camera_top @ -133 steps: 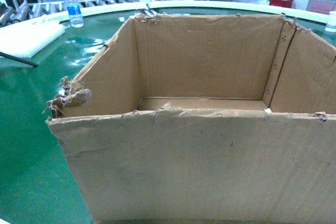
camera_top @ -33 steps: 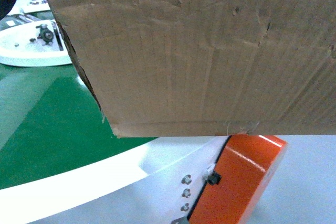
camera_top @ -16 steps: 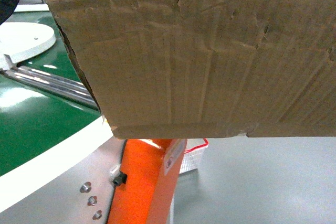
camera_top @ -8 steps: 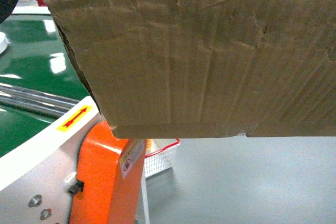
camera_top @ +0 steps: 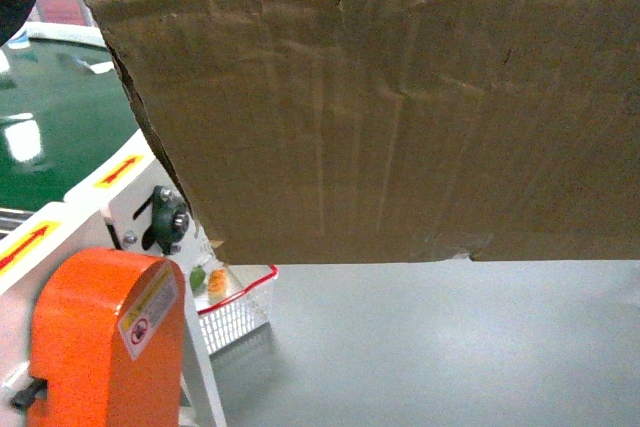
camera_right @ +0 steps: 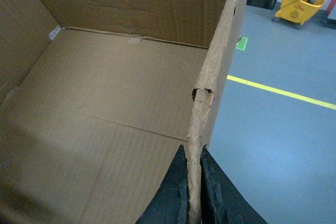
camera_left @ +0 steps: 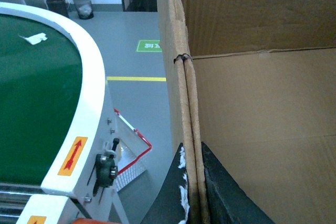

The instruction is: Sort boxes to right shelf from conveyor

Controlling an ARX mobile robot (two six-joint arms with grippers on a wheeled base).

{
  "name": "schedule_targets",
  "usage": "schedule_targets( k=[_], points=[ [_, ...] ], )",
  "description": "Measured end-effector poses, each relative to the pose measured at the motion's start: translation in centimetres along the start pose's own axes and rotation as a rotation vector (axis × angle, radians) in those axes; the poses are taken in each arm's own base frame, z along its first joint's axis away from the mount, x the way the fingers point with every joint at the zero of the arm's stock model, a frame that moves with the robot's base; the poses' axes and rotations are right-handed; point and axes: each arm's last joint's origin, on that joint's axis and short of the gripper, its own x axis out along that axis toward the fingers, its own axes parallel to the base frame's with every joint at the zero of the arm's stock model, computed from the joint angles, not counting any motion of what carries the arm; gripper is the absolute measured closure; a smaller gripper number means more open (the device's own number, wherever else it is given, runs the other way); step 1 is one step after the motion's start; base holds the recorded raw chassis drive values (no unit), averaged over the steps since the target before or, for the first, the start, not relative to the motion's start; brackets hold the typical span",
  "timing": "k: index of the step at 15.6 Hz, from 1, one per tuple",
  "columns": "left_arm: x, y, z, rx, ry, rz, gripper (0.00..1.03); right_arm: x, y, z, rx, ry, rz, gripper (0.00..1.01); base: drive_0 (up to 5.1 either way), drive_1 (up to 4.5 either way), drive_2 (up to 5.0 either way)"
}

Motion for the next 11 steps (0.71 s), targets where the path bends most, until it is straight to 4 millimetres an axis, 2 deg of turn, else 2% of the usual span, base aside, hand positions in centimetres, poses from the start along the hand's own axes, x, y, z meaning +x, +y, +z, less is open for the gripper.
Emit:
schedule_targets(
  k=[11],
  points=[
    [0.00, 0.00, 0.01, 0.000, 0.000, 0.000, 1.01, 0.00, 0.00, 0.00, 0.000, 0.000, 0.000, 0.99, -1.5, -1.49, -1.5]
  ],
)
